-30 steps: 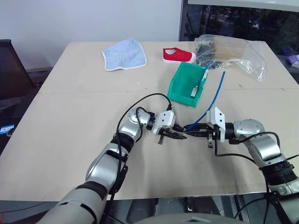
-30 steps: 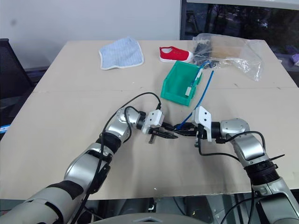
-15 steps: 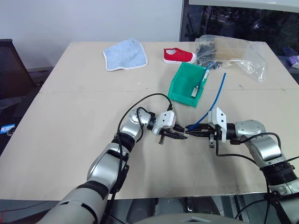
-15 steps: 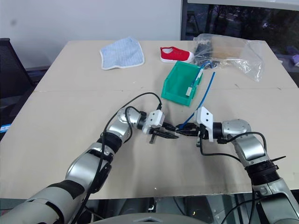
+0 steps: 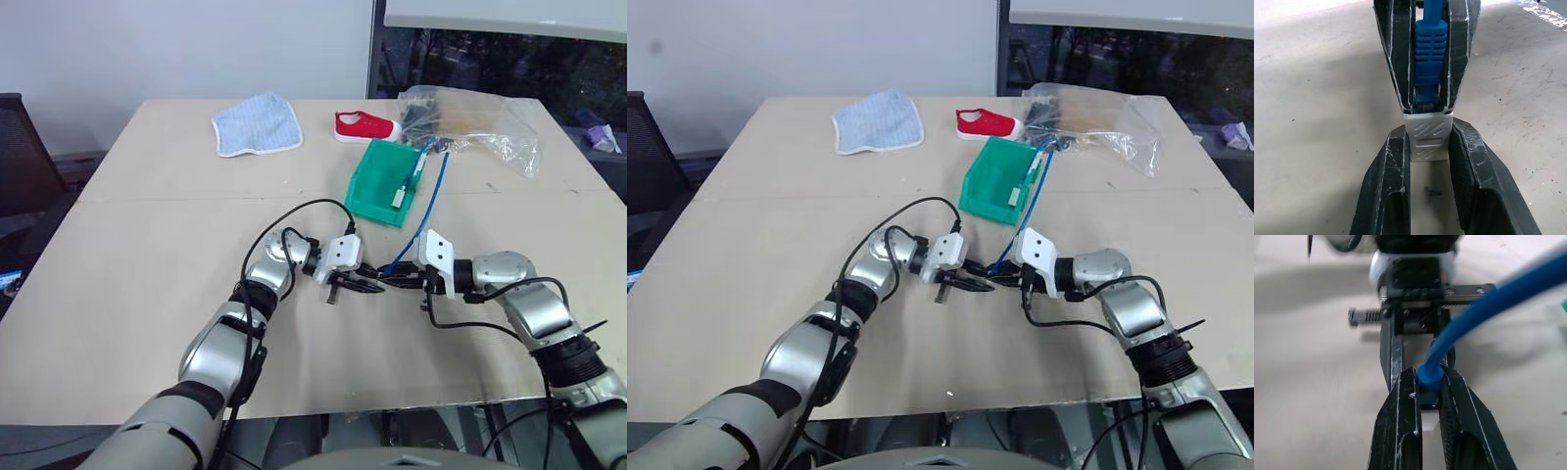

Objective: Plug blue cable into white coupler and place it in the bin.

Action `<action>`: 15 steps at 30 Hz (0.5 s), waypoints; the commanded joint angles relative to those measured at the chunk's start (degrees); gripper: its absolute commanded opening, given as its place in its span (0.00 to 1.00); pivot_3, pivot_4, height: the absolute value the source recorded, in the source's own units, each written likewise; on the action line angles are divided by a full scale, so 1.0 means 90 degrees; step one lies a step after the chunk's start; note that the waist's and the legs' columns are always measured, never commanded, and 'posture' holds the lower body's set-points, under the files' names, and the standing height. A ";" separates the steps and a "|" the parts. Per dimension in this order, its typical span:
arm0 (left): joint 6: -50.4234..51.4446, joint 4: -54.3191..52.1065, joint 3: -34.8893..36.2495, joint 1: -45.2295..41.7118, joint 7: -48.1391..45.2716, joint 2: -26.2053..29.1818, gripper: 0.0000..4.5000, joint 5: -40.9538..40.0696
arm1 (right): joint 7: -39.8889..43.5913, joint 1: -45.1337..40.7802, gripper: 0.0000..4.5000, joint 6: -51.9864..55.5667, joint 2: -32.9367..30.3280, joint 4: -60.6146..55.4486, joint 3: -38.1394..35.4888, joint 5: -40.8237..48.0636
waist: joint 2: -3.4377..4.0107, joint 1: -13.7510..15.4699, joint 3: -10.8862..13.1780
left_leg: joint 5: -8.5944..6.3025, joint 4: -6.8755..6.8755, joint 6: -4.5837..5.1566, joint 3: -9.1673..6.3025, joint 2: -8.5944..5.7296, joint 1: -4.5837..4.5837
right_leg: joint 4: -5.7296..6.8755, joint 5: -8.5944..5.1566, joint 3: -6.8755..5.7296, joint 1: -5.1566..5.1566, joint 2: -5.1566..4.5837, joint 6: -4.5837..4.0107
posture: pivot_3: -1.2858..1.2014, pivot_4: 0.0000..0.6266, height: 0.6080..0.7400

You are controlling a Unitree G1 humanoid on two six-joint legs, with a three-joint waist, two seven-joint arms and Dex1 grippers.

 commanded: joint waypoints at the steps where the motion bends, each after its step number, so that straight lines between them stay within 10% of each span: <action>1: 0.0062 -0.0062 -0.0026 0.0118 0.0006 -0.0050 0.11 0.0083 | 0.0221 -0.0256 0.00 0.0317 0.0234 -0.0409 -0.0373 0.0862 | 0.0016 0.0007 0.0015 | 0.0000 0.0000 0.0000 0.0001 0.0000 -0.0004 | 0.0000 0.0001 0.0001 -0.0004 0.0000 0.0000 | 0.52 0.24 1.00; 3: 0.0257 -0.0137 0.0005 0.0179 -0.0037 -0.0045 0.11 0.0056 | 0.0296 -0.0407 0.00 0.0261 0.0138 -0.0385 -0.0417 0.0749 | 0.0023 0.0017 0.0022 | 0.0000 -0.0001 0.0000 -0.0001 -0.0001 -0.0022 | 0.0000 0.0001 -0.0002 -0.0020 -0.0003 0.0001 | 0.52 0.24 1.00; 11: 0.2004 -0.2589 0.0730 0.1066 0.0695 0.0369 0.94 -0.0779 | 0.0252 -0.1517 0.00 0.1432 -0.0206 -0.0235 -0.0645 0.1063 | 0.0046 0.0018 0.0037 | 0.0000 -0.0002 0.0000 -0.0004 -0.0001 -0.0109 | 0.0007 0.0002 -0.0004 -0.0109 -0.0006 0.0003 | 0.52 0.24 1.00; 15: 0.4108 -0.5407 0.1250 0.1899 0.1719 0.0904 0.94 -0.1368 | 0.0238 -0.2587 0.00 0.2197 -0.0327 0.0485 -0.0902 0.1340 | 0.0064 -0.0005 0.0072 | 0.0000 -0.0007 -0.0001 -0.0002 0.0007 -0.0120 | 0.0006 0.0002 0.0000 -0.0125 -0.0013 0.0003 | 0.52 0.24 1.00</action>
